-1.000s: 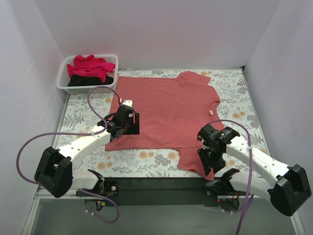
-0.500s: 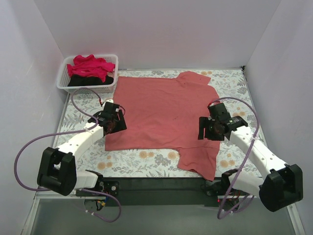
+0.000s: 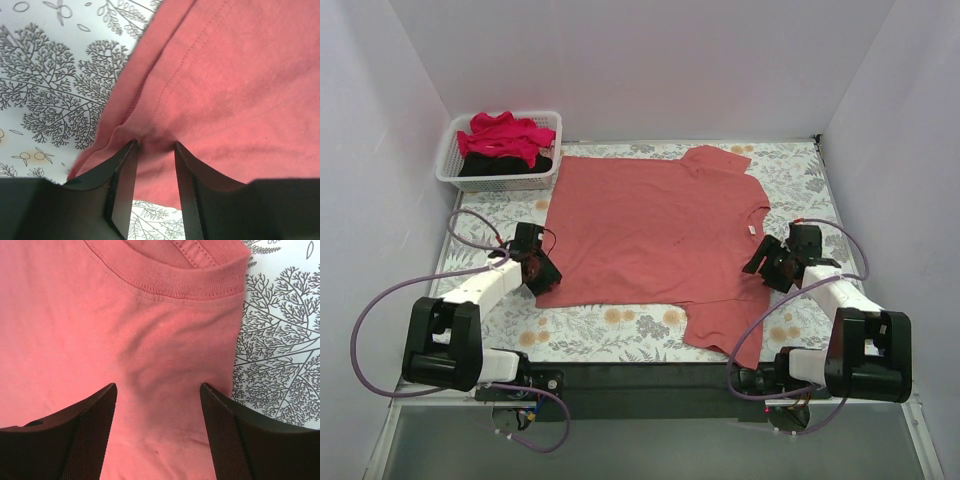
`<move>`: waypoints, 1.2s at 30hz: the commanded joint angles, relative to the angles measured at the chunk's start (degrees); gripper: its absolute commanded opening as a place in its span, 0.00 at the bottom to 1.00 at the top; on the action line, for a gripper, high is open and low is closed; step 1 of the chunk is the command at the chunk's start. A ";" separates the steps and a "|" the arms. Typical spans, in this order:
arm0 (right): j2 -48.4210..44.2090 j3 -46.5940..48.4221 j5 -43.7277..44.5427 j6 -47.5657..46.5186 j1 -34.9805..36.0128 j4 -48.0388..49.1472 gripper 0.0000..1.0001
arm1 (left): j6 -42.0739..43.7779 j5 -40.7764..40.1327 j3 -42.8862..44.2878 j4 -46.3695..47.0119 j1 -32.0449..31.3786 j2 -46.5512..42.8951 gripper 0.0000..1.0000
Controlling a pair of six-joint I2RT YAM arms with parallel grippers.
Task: Fold and stack the t-shirts
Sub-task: Flatten the tshirt out
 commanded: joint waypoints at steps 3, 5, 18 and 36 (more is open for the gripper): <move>-2.69 -7.73 -2.81 0.84 -6.18 0.56 0.77 | -9.09 6.19 -6.18 -3.74 1.75 -1.26 0.32; -4.54 -8.71 -2.46 0.49 -9.26 -1.38 0.78 | -12.69 7.78 -8.11 -5.85 1.93 -5.12 0.31; -18.10 -4.24 -6.83 3.65 -12.79 2.19 0.81 | -13.32 5.94 2.33 -11.76 1.85 -18.77 0.51; 25.50 24.16 -8.17 -2.85 0.84 8.11 0.59 | 0.75 7.08 28.71 1.18 1.50 25.88 0.36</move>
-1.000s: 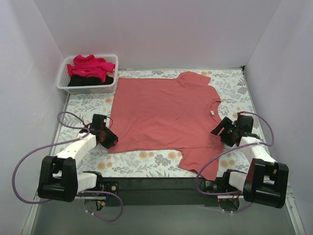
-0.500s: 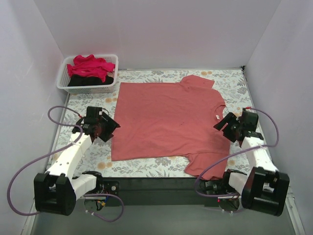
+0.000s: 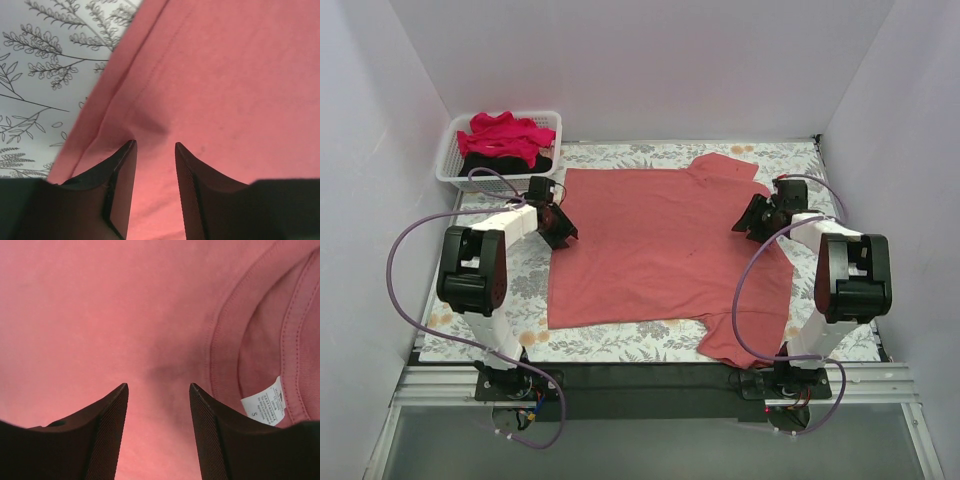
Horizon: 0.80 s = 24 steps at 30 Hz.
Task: Fold and stack the t-shirts
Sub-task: Flatten the tshirt out
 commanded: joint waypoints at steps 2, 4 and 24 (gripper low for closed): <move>2.45 0.81 -0.20 -2.77 -0.14 -1.03 0.57 | 2.25 -2.41 0.77 -2.63 -0.17 0.60 0.34; 3.24 0.02 0.07 -3.03 -0.14 -1.38 0.57 | 1.73 -2.67 -1.06 -3.77 -0.17 0.60 0.34; -28.54 -24.94 2.45 -5.41 -0.14 -17.82 0.67 | -9.61 6.99 -34.04 -11.59 -0.17 -35.58 0.38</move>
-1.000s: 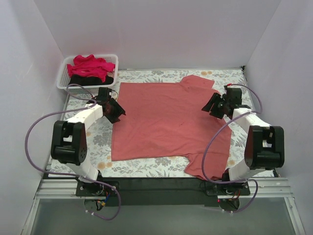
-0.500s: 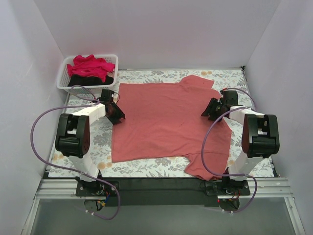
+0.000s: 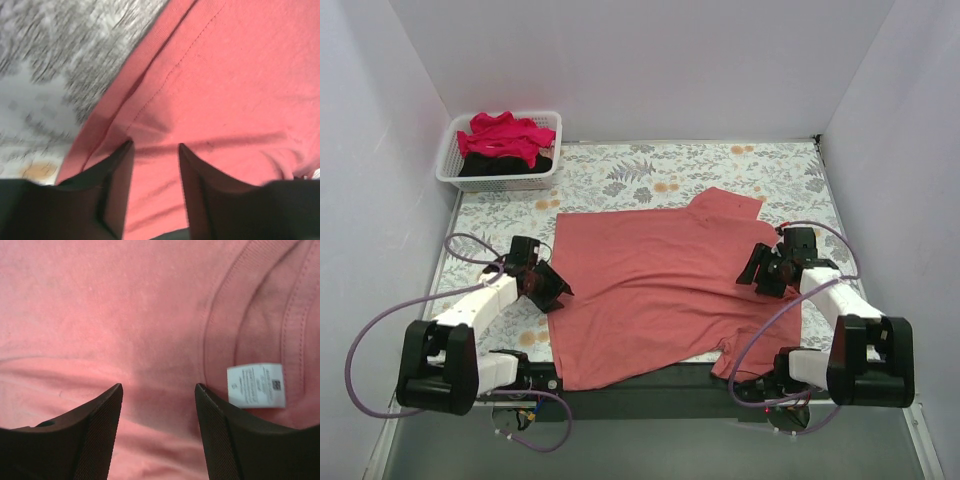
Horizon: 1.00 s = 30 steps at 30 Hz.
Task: Fold and stack the t-shirts
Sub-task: Flatten the tshirt out
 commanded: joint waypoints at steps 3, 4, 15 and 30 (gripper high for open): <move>-6.02 4.12 0.80 -1.08 -0.10 -7.50 0.67 | -0.67 0.11 1.81 -8.12 -0.17 -6.40 0.50; -5.76 9.10 1.41 -0.90 -0.10 -7.42 0.67 | 1.25 -2.33 6.44 -8.48 -0.17 -4.92 0.58; 18.83 41.11 12.75 -5.99 3.07 -6.98 0.45 | 21.74 -19.32 32.58 1.70 0.01 14.24 0.79; 45.73 60.47 21.01 -17.34 0.87 -6.71 0.45 | 32.12 -20.73 38.57 8.39 0.63 29.38 0.78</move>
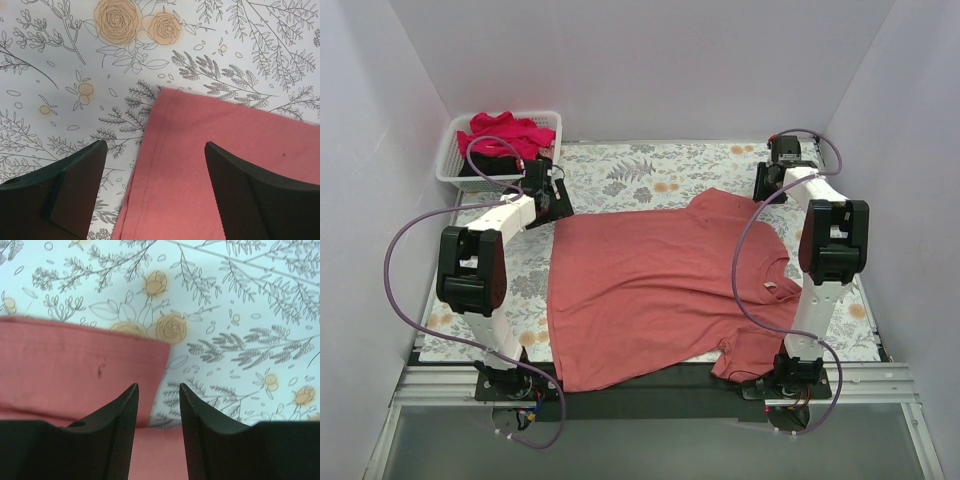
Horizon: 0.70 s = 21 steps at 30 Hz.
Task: Fold and stack the t-shirts
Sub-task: Flatten the tshirt out
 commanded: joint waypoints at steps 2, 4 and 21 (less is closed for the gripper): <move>3.89 6.59 2.48 -3.02 -0.01 0.63 0.45 | 1.91 -2.30 -1.35 2.69 0.25 -3.02 0.78; 5.30 7.83 0.91 -2.67 -0.09 0.63 0.44 | 1.56 -1.96 -0.91 2.96 0.25 -3.02 0.78; 11.28 7.58 -0.33 -2.23 0.96 0.37 0.43 | 0.86 -2.13 -0.29 2.61 0.25 -4.34 0.76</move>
